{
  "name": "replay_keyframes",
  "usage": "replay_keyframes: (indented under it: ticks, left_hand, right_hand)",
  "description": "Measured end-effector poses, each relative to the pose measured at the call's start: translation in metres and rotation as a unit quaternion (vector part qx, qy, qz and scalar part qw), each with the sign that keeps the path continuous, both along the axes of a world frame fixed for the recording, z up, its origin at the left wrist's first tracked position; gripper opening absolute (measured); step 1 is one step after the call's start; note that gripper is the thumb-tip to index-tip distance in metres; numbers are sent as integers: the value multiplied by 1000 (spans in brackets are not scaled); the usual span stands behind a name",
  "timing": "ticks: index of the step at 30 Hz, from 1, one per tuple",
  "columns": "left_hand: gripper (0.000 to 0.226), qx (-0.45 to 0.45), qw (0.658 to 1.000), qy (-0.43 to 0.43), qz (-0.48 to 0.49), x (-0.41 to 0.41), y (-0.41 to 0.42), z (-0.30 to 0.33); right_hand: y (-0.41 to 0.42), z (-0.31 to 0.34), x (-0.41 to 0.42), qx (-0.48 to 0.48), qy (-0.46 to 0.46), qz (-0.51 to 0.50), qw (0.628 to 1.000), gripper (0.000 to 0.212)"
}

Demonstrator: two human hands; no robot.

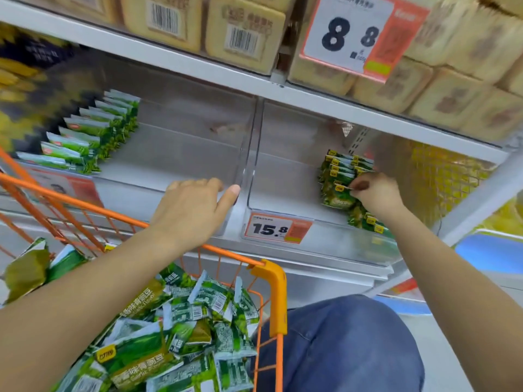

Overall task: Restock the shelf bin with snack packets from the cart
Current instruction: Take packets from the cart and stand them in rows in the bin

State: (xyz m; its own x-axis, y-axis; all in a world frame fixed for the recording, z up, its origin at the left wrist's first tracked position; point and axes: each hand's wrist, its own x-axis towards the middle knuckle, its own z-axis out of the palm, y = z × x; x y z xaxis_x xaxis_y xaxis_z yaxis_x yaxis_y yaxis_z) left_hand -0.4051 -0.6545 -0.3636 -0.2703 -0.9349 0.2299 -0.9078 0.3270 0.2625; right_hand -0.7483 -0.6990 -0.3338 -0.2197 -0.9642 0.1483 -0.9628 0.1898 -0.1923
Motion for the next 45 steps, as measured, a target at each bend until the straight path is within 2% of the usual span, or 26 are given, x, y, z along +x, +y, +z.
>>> replay_keyframes:
  ticks: [5, 11, 13, 15, 18, 20, 24, 27, 29, 31, 33, 35, 36, 38, 40, 42, 45]
  left_hand:
    - [66, 5, 1000, 18, -8, -2, 2, 2]
    - [78, -6, 1000, 9, -13, -2, 3, 4]
    - [72, 1, 1000, 10, -10, -1, 4, 5]
    - [60, 7, 999, 46, -14, -1, 3, 6]
    - [50, 1, 989, 146, -34, 11, 13, 17]
    - [41, -10, 983, 177, -52, 30, 32, 27]
    - [24, 21, 982, 167, -86, 84, 83, 42]
    - [18, 99, 983, 136, -74, 130, 118, 42]
    - [14, 202, 976, 48, -69, 156, 134, 41]
    - [27, 320, 943, -42, -86, 170, 148, 40]
    - [51, 405, 905, -100, -84, 169, 161, 36]
    - [64, 402, 885, -207, -107, 161, 173, 29]
    - [59, 394, 877, -248, -122, 156, 177, 27]
    - [43, 403, 865, -264, -136, 153, 180, 24]
    - [31, 399, 877, -238, -126, 158, 173, 22]
    - [20, 350, 915, -175, -95, 165, 165, 26]
    - [16, 286, 958, -18, -15, 170, 155, 42]
  right_hand:
    - [-9, -7, -3, 36, 77, 4, 996, 14]
    - [-12, -9, 5, 42, 130, -37, 990, 19]
    - [-11, -5, 12, 60, 141, -41, 987, 29]
    - [-6, 2, 23, 62, 167, -37, 983, 43]
    - [19, 19, 62, -30, 150, 28, 988, 35]
    - [46, 27, 99, -118, 93, 131, 980, 23]
    - [115, 33, 184, -144, 2, 372, 917, 19]
    - [151, 20, 235, -109, 24, 531, 840, 23]
    - [162, 9, 260, -38, 66, 599, 797, 26]
    - [168, 2, 280, 56, 109, 622, 773, 30]
    - [171, -10, 290, 115, 134, 620, 765, 34]
    - [172, -14, 293, 131, 122, 620, 764, 37]
    - [172, -13, 293, 131, 105, 616, 769, 37]
    - [170, -11, 288, 146, 69, 601, 783, 38]
    - [170, -7, 284, 158, 36, 577, 800, 37]
    - [168, -5, 279, 158, -17, 544, 824, 37]
    - [161, -2, 272, 165, -132, 487, 848, 38]
